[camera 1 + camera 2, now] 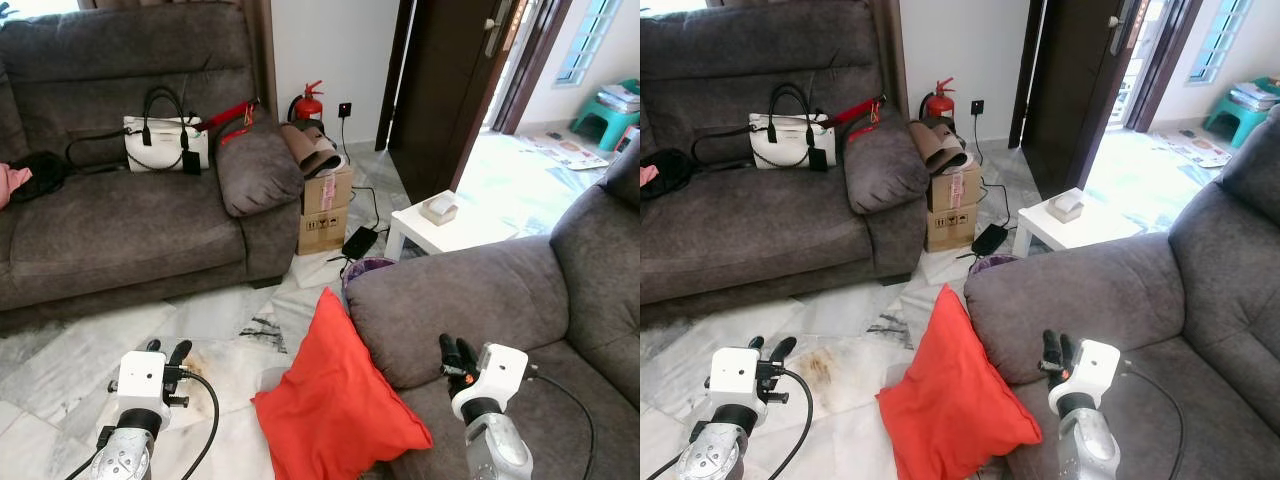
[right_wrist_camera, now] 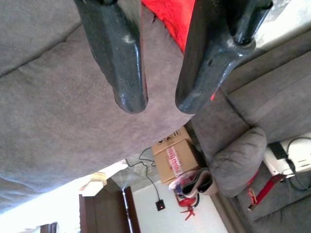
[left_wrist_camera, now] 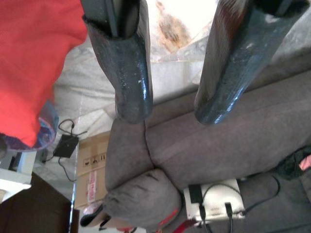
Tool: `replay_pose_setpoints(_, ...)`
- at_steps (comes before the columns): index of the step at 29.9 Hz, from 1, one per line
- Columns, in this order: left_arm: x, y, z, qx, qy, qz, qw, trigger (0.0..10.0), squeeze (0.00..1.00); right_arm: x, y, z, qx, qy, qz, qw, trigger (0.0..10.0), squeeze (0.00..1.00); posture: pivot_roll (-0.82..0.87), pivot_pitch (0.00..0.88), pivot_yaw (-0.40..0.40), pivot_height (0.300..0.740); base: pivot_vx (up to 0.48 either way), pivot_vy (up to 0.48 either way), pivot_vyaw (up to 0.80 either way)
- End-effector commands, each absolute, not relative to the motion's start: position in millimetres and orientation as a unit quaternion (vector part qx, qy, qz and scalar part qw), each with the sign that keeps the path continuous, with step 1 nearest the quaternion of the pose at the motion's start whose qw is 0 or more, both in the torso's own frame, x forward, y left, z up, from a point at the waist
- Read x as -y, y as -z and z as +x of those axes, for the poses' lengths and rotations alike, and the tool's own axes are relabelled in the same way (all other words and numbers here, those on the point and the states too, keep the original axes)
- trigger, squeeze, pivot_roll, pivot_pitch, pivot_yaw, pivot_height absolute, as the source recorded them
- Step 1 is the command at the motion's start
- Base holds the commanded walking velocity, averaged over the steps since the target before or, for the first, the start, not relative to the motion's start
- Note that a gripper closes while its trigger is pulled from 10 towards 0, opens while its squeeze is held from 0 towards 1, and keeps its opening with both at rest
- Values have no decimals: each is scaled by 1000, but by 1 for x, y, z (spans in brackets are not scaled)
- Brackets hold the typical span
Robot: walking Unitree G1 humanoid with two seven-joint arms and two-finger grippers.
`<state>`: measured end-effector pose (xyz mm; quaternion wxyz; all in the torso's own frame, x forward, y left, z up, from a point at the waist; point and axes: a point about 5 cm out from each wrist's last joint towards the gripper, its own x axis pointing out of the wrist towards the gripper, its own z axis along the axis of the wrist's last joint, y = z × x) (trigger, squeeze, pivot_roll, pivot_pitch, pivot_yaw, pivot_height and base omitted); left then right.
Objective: Move the pillow to the sofa from floor
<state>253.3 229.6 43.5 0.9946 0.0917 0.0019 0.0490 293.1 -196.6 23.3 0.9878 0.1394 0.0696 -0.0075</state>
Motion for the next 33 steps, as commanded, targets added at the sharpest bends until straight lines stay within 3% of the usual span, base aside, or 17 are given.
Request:
replay_pose_setpoints(1, -231, -44, 252, -9, -51, 99, 994, 10000, 0, 195, -28, 296, -57, -1, 129, 990, 10000, 0, 49, 0, -11, 740, 0, 0, 0)
replay_pose_setpoints(11, -227, -52, 241, -5, -46, 117, 992, 10000, 0, 189, -24, 290, -67, -12, 106, 992, 10000, 0, 92, 0, -20, 740, 0, 0, 0)
replay_pose_setpoints(20, -225, -59, 225, -10, -43, 129, 991, 10000, 0, 183, -28, 287, -45, -13, 110, 993, 10000, 0, 76, 68, -10, 716, 0, 0, 0)
replay_pose_setpoints(25, -218, -63, 232, -11, -25, 140, 990, 10000, 0, 179, -34, 290, -35, -12, 116, 993, 10000, 0, 57, 118, -12, 716, 0, 0, 0)
replay_pose_setpoints(33, -207, -71, 234, -1, 5, 155, 988, 10000, 0, 176, -38, 289, -22, -31, 113, 993, 10000, 0, 71, 121, 0, 716, 0, 0, 0)
